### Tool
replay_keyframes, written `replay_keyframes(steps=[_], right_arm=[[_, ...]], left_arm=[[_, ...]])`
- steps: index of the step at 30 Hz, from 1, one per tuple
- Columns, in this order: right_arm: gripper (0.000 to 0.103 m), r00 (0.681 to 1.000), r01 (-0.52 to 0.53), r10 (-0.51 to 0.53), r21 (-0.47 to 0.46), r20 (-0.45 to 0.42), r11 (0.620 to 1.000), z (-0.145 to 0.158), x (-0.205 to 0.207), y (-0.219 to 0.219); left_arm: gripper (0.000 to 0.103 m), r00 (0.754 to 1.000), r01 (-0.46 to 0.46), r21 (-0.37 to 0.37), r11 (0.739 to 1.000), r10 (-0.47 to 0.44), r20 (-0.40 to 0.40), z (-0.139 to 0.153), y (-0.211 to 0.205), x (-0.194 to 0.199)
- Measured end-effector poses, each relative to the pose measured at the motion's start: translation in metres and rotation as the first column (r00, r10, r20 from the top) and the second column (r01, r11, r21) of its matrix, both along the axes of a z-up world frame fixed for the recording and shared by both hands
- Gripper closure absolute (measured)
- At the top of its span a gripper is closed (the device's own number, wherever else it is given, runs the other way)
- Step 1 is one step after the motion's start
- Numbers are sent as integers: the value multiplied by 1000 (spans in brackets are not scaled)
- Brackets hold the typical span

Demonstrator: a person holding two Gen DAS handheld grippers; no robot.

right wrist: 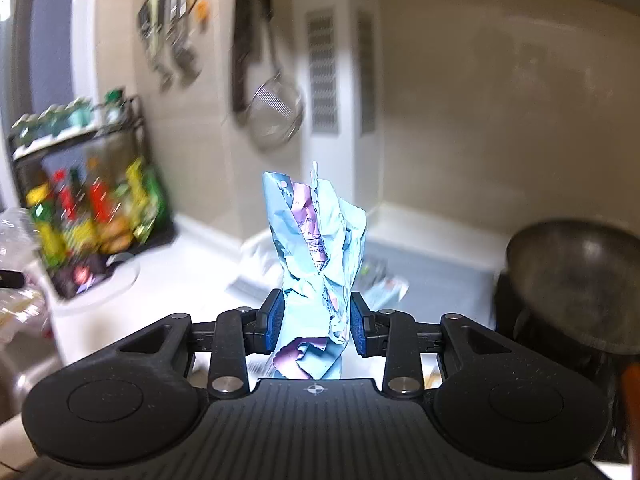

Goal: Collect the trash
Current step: 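Carry the plastic bag and blue glove down to the trash bin with both tools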

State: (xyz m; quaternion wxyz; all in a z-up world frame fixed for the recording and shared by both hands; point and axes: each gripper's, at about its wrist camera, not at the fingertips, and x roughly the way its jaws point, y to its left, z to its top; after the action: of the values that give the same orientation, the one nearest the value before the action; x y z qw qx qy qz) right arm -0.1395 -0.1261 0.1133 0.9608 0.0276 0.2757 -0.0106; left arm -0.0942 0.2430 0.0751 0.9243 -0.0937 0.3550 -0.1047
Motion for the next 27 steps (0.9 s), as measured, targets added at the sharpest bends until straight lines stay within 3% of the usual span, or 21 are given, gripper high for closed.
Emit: replay_keyframes(steps=[5,10,16,23,27], right_arm=[[66,993,-32,36,40,-110,999,-26,-27,22],[66,968,-5,22,68,-251,998,-67,-44,35],[66,929,-36,64,83,-364,996,-122,-51,53],[66,845,-90,157,154,-511,984,-190,-49,68],[66,818,-118,191,166,-543,979,-209,-50,75]], left_arm=[[61,985,118,94,989,-104,-140,-59,-6,-34],[61,951,226,224,948,-165,-262,-127,-10,-61],[61,917,290,265,920,-189,-350,-192,-14,-71],[61,914,369,343,864,-270,-303,-218,-42,-80],[62,879,454,315,833,-360,-313,-223,-68,-81]])
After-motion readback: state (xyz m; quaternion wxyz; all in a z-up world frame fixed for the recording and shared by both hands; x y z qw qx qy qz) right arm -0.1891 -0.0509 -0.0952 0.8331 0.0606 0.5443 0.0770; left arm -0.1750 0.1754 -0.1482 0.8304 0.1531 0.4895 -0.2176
